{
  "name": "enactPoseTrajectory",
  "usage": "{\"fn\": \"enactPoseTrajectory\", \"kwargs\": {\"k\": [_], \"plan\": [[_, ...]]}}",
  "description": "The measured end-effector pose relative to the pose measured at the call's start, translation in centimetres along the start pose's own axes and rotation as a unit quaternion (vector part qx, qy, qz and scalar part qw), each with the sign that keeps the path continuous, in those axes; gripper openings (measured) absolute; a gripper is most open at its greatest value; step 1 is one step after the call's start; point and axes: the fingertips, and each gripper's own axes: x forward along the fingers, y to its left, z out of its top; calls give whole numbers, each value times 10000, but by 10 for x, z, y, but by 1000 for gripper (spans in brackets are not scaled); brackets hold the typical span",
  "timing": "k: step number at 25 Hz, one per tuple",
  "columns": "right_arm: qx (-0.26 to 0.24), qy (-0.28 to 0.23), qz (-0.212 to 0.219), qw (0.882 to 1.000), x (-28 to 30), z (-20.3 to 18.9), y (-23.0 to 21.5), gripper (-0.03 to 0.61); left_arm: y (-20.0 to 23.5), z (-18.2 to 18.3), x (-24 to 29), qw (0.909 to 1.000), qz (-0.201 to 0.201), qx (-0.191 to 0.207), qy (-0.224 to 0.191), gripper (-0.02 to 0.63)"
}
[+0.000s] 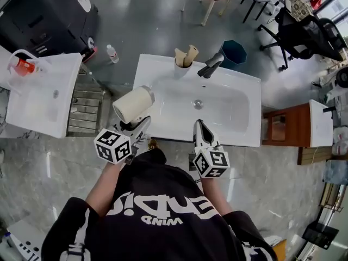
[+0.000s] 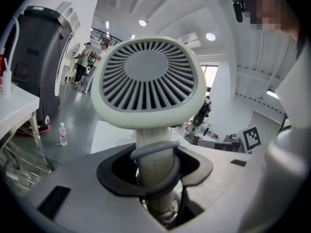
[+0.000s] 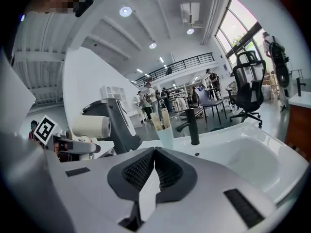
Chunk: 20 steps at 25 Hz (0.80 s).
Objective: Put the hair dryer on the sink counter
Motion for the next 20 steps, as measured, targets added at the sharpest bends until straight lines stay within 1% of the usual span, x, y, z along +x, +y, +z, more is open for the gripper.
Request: {"fn": "enactPoseTrajectory", "kwargs": {"k": [4, 7, 14, 17, 20], "plan": [[-17, -50, -110, 9999, 17, 8, -4, 25, 16, 12, 21, 9996, -229, 31, 177, 193], [69, -59, -205, 9997, 24, 8, -9, 25, 25, 15, 33, 9990, -335, 16, 305, 193], [144, -3, -291, 9995, 34, 13, -16, 25, 46, 11, 58, 9953, -615, -268, 697, 193], [179, 48, -283, 9994, 40, 15, -21, 25, 57, 14, 71, 9942, -651, -342, 790, 193], [189, 134, -236, 9995, 45, 15, -24, 25, 69, 12, 86, 9926, -657, -523, 882, 193]]}}
